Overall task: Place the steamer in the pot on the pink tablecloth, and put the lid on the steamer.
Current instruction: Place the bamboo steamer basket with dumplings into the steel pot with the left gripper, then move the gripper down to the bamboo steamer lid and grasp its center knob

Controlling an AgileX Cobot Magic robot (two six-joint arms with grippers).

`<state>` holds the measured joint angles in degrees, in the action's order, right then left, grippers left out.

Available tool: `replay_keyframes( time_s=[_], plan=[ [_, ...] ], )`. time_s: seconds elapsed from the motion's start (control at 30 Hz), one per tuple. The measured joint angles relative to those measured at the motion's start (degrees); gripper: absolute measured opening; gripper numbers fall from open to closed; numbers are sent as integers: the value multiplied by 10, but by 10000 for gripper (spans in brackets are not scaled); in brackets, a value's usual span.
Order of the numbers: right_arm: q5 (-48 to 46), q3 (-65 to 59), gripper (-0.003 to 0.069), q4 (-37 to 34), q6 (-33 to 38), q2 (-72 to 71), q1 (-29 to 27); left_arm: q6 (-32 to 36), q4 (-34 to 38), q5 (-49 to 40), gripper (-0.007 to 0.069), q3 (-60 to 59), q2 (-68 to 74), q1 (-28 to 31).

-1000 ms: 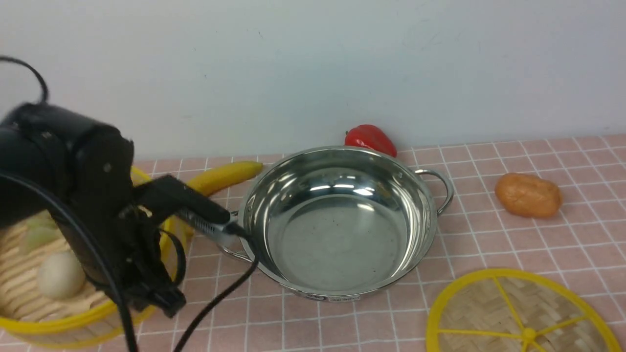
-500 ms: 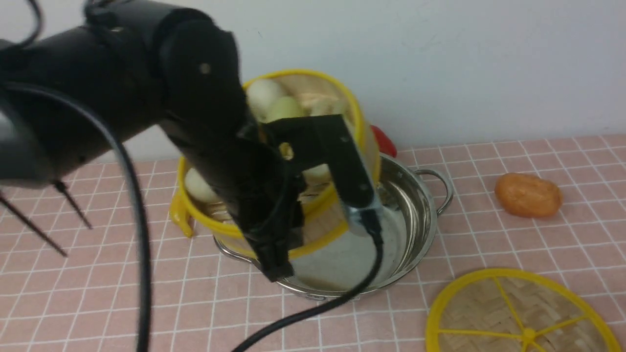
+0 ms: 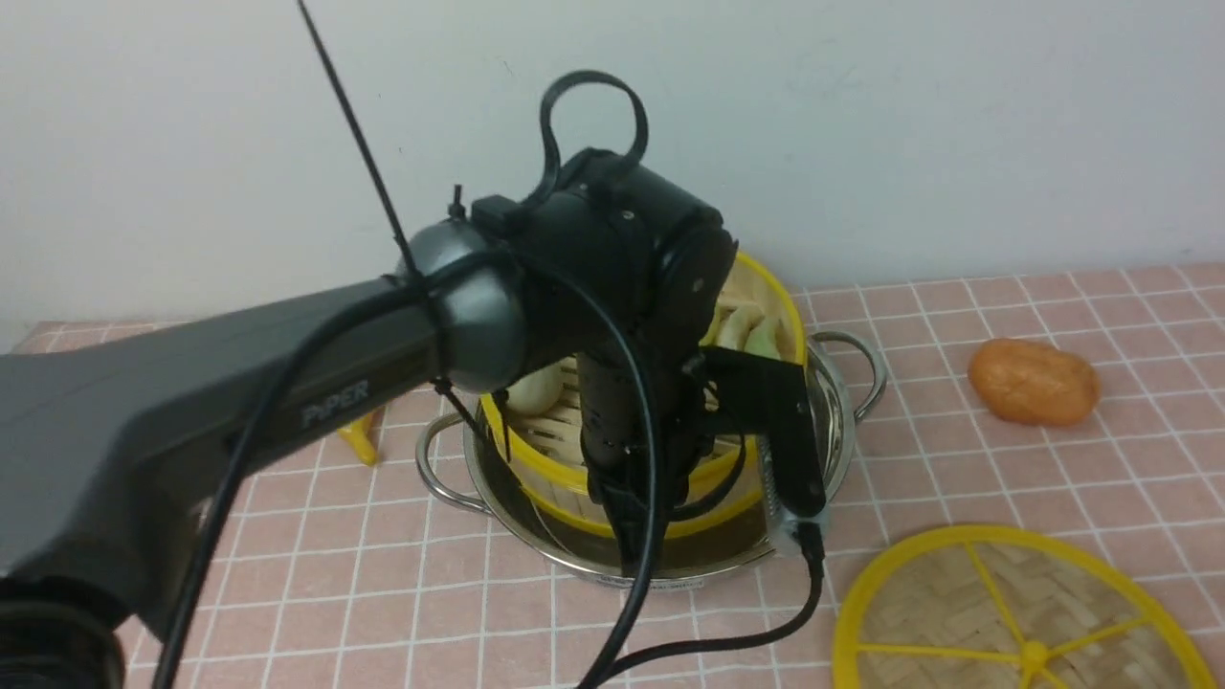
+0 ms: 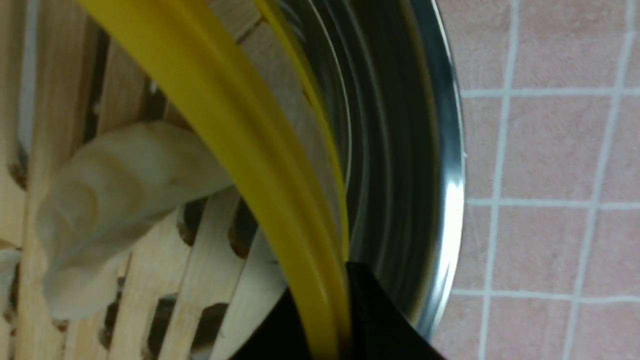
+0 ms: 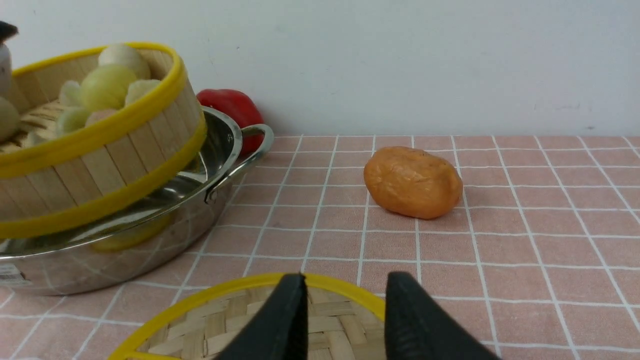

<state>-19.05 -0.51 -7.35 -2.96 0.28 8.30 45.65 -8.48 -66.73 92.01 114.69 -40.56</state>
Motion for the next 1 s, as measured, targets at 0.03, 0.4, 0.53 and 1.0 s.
replay_keyframes(
  time_s=[0.03, 0.4, 0.53, 1.0],
  plan=[
    [0, 0, 240, 0, 0, 0, 0, 0, 1, 6, 29, 1, 6, 0],
    [0, 0, 240, 0, 0, 0, 0, -18, 4, 28, 97, 2, 27, 1],
    [0, 0, 240, 0, 0, 0, 0, -28, 6, 13, 223, 4, 27, 2],
    [0, 0, 240, 0, 0, 0, 0, -172, -66, -24, 358, 113, -43, 4]
  ],
)
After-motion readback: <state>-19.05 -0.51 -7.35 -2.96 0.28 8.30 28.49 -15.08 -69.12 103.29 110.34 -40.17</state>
